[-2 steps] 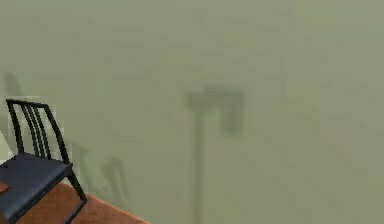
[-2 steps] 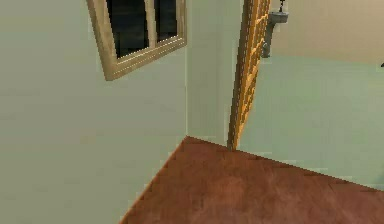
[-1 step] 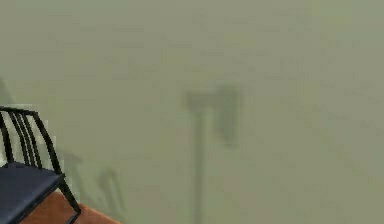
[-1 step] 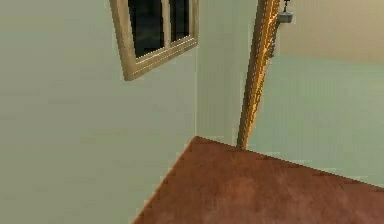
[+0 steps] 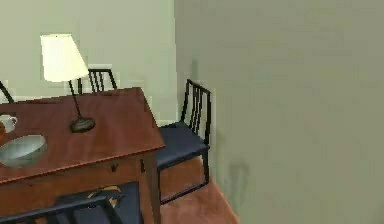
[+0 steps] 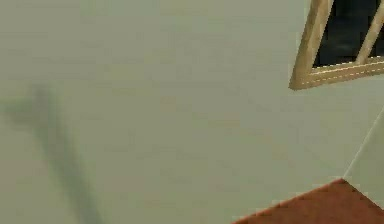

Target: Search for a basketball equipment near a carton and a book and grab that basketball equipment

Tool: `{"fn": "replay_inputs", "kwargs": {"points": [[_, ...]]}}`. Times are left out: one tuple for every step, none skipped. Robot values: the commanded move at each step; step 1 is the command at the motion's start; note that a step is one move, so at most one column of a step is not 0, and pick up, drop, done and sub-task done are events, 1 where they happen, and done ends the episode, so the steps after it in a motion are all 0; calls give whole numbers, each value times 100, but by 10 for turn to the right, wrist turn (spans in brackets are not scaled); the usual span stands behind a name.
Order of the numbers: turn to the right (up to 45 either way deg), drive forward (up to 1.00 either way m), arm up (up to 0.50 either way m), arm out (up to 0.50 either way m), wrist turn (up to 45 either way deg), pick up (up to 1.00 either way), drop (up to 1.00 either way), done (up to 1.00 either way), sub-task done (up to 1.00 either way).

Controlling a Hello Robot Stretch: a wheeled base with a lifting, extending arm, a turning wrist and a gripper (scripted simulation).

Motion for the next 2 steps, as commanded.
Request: {"fn": "replay_inputs", "kwargs": {"points": [[-450,0,0,0,0,0,0,0,0],[-180,0,0,0,0,0,0,0,0]]}}
